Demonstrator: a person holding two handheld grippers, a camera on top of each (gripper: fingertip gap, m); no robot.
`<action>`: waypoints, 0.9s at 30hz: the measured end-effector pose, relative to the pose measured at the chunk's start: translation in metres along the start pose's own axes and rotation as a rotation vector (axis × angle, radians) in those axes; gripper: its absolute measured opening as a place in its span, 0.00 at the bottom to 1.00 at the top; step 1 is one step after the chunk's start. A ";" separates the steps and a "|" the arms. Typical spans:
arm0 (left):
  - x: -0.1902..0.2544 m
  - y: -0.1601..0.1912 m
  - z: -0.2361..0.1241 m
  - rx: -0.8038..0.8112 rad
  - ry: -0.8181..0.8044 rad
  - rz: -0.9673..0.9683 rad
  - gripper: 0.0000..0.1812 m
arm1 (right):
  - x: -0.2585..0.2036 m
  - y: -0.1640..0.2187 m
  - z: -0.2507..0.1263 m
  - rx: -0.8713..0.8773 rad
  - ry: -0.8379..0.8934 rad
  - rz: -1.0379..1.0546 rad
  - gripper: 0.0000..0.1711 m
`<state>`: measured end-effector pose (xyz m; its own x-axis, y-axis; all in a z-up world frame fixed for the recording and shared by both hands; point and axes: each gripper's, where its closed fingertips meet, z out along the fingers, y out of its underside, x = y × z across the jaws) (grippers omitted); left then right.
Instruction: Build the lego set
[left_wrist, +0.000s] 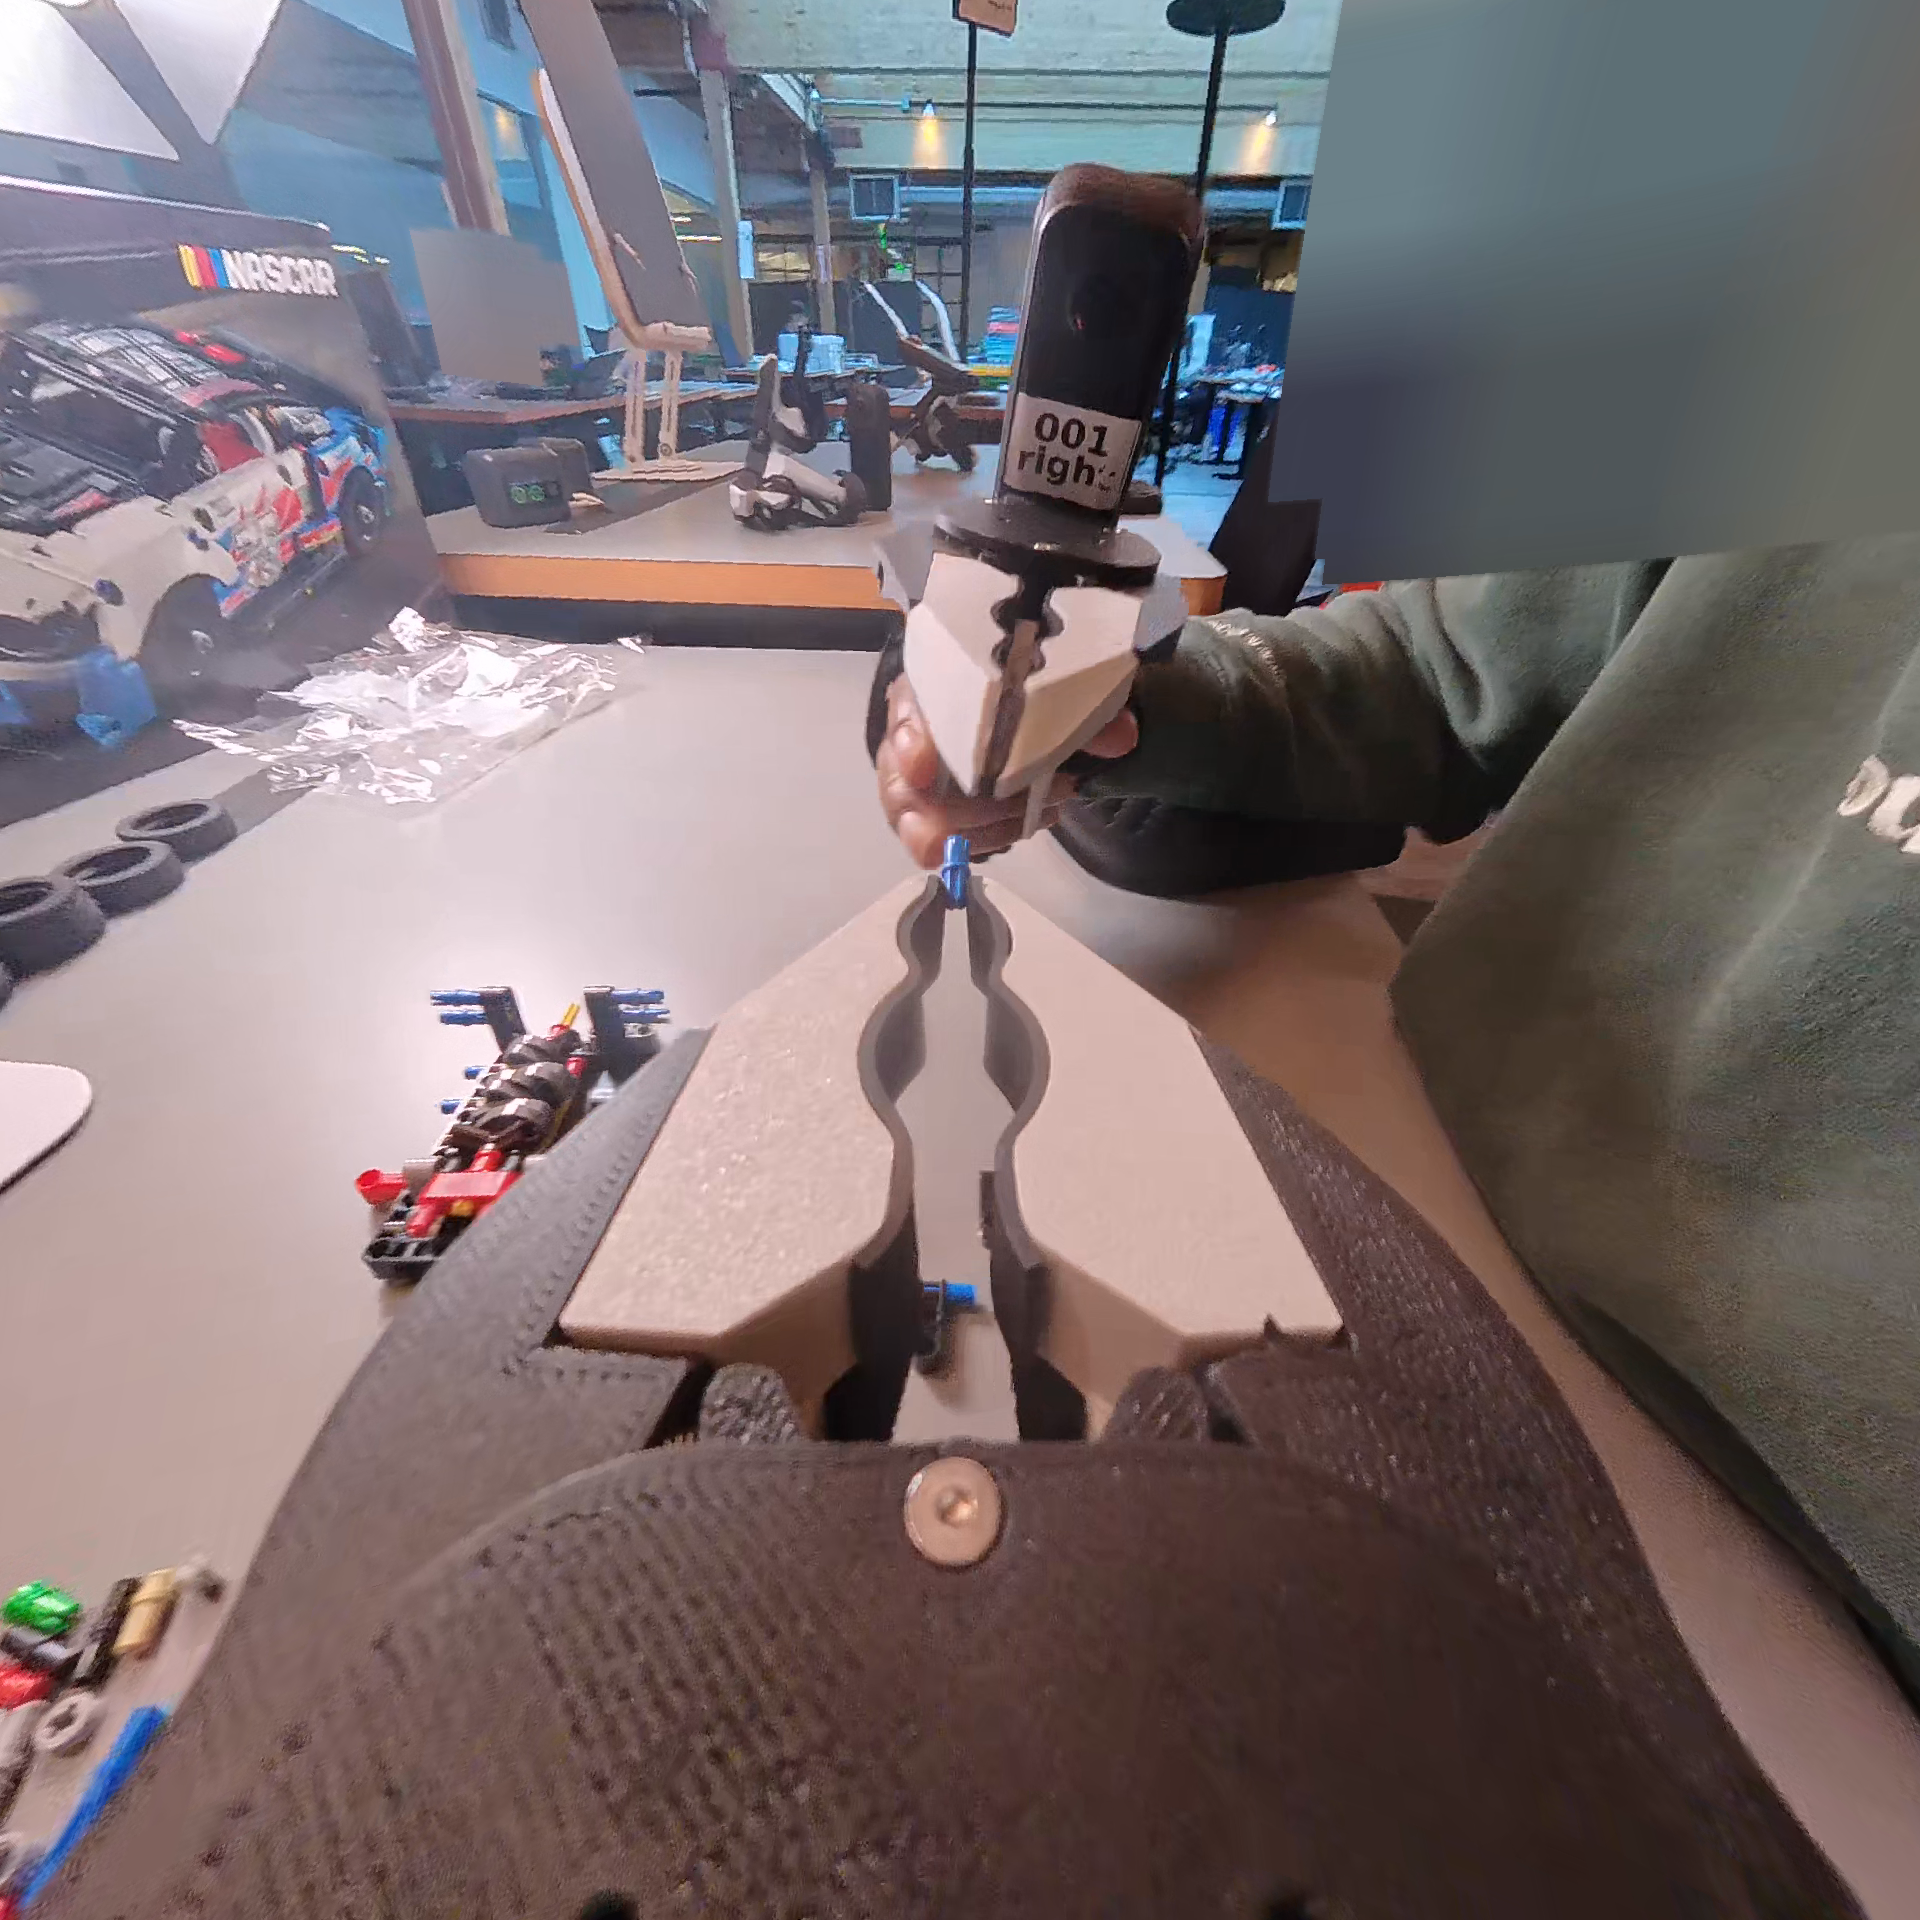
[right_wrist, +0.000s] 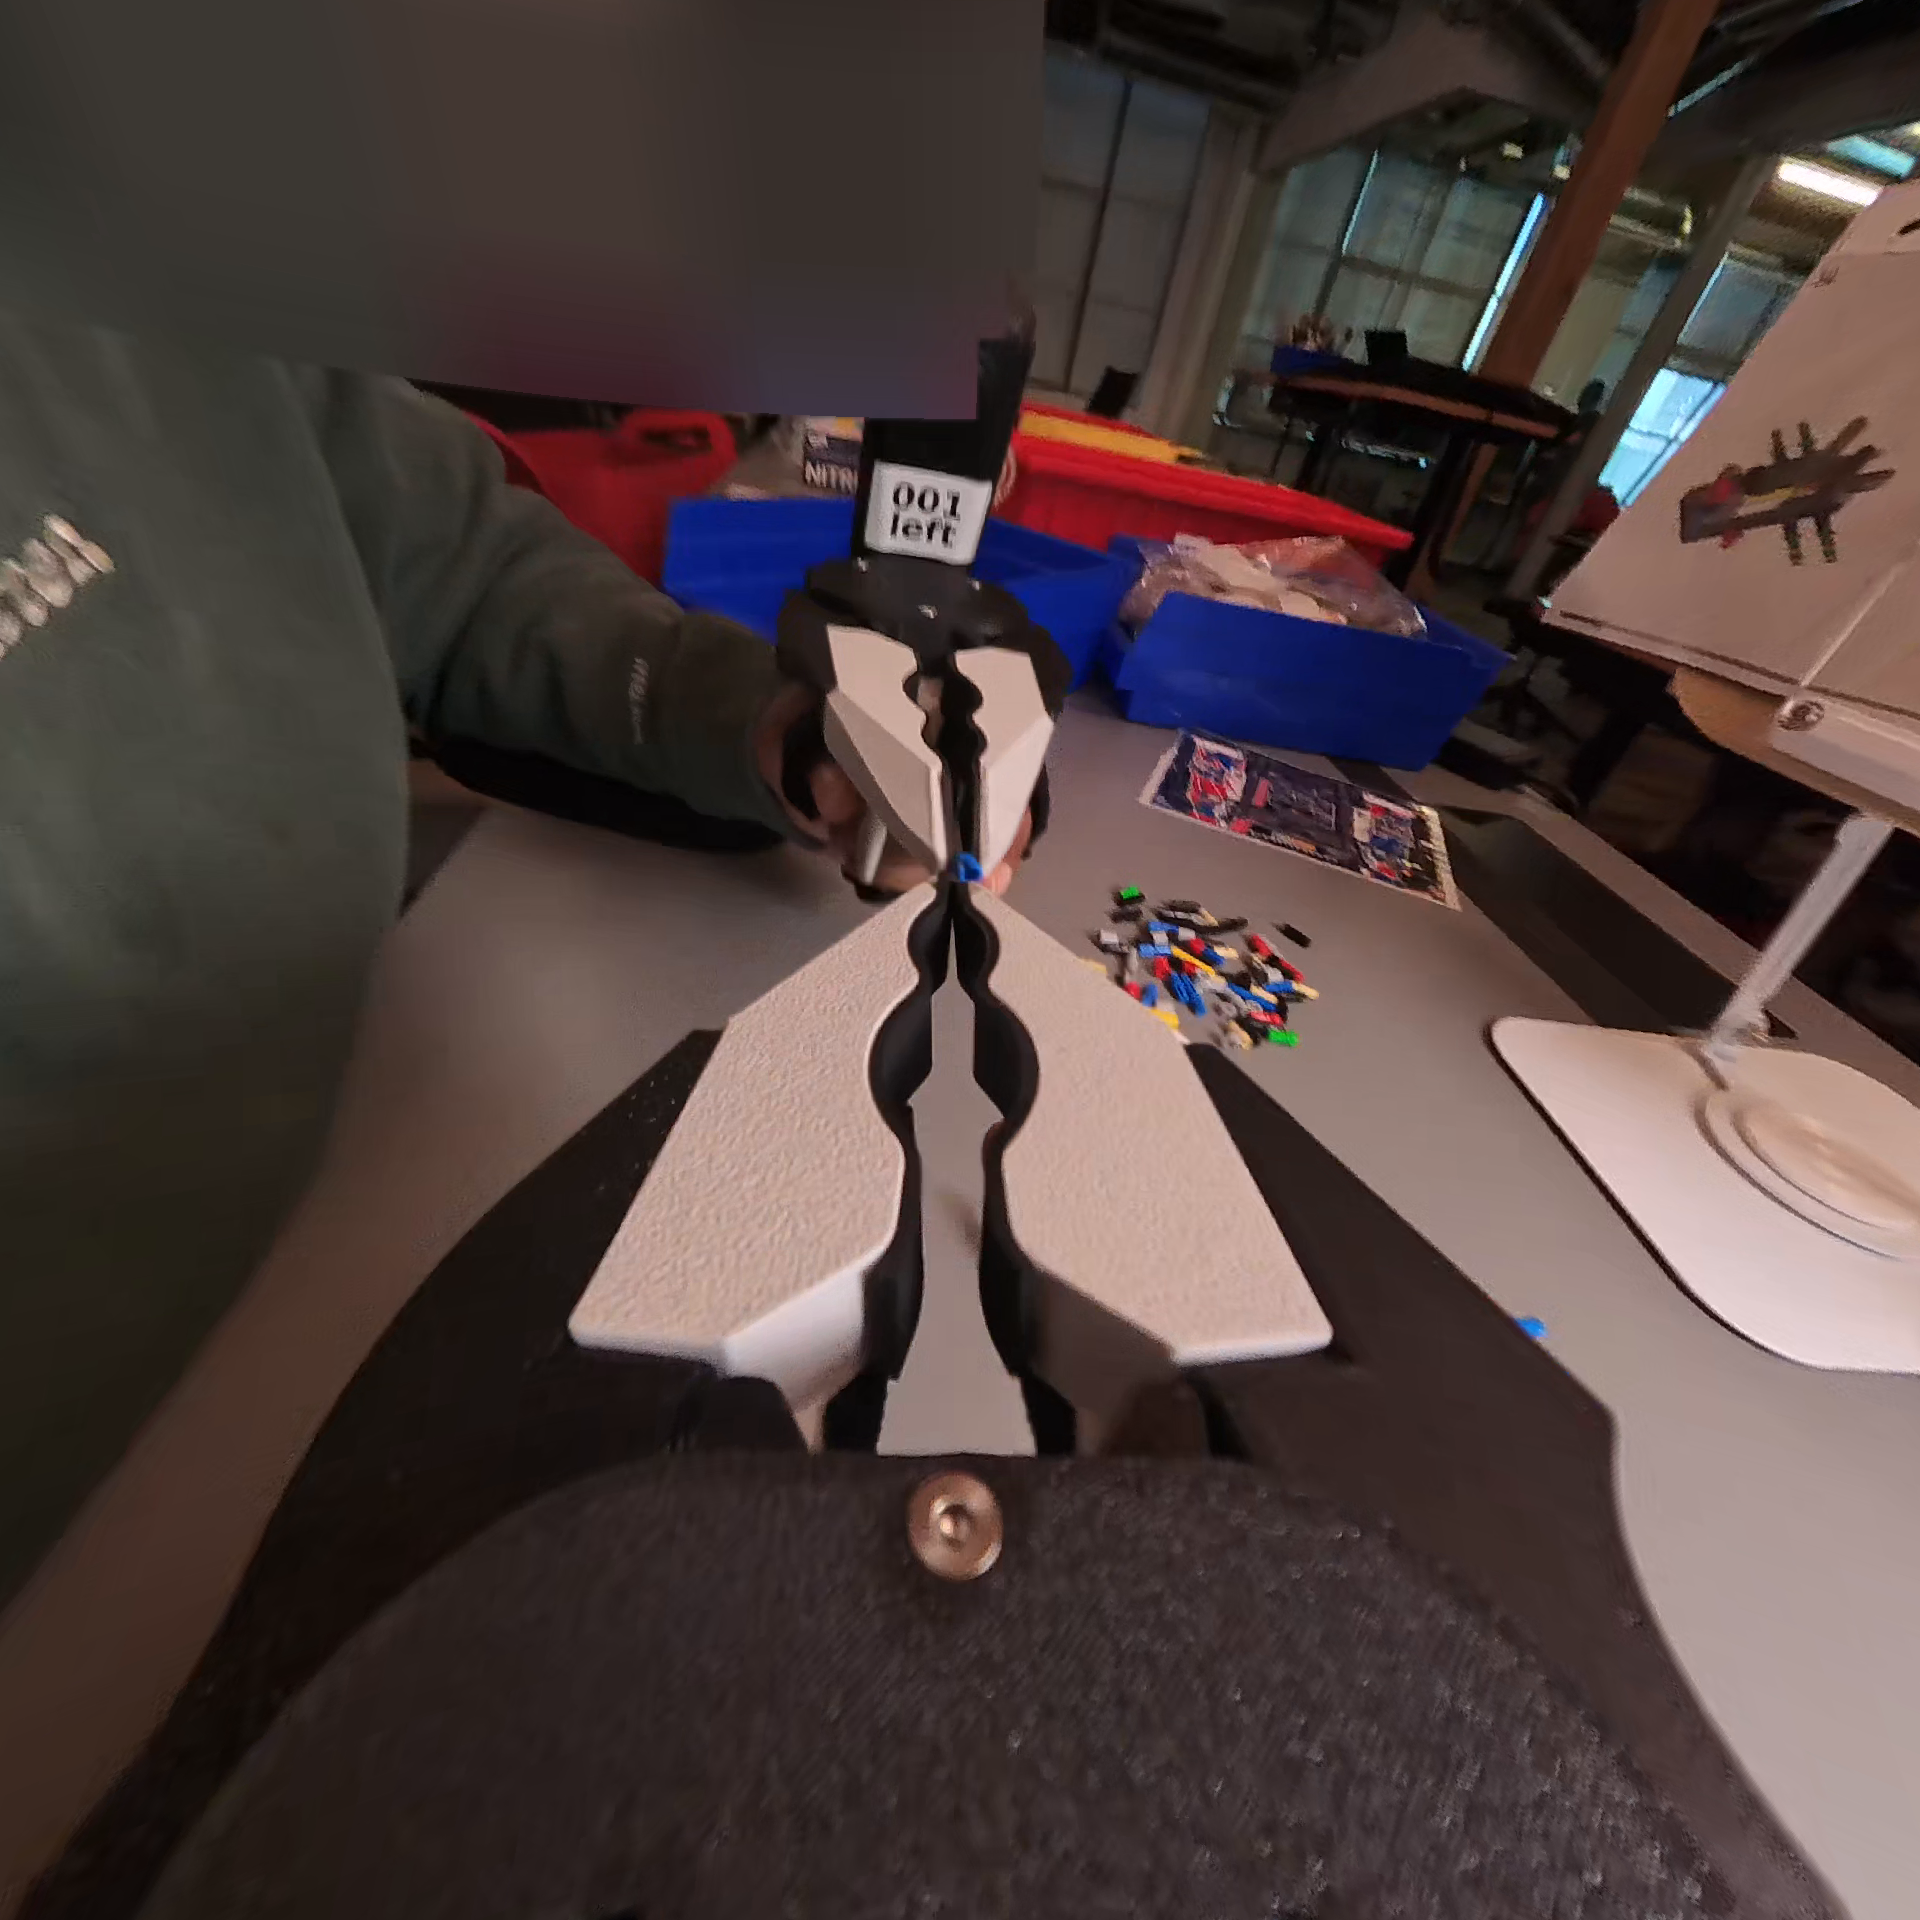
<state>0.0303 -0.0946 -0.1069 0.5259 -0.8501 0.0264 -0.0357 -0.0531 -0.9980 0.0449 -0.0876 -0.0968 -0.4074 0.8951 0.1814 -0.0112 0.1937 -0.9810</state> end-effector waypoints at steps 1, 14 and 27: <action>0.001 -0.001 0.000 0.008 0.016 -0.020 0.01 | 0.000 0.004 0.000 -0.033 0.003 -0.016 0.03; 0.016 0.003 0.010 -0.003 0.096 -0.046 0.01 | -0.013 0.005 0.012 -0.033 -0.042 0.055 0.04; 0.006 0.081 0.006 -0.453 0.094 -0.064 0.10 | 0.000 0.047 -0.007 -0.327 -0.043 0.069 0.02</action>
<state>0.0359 -0.1007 -0.1881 0.4609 -0.8803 0.1129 -0.3843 -0.3127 -0.8686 0.0507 -0.0758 -0.1422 -0.4352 0.8942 0.1051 0.3085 0.2577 -0.9157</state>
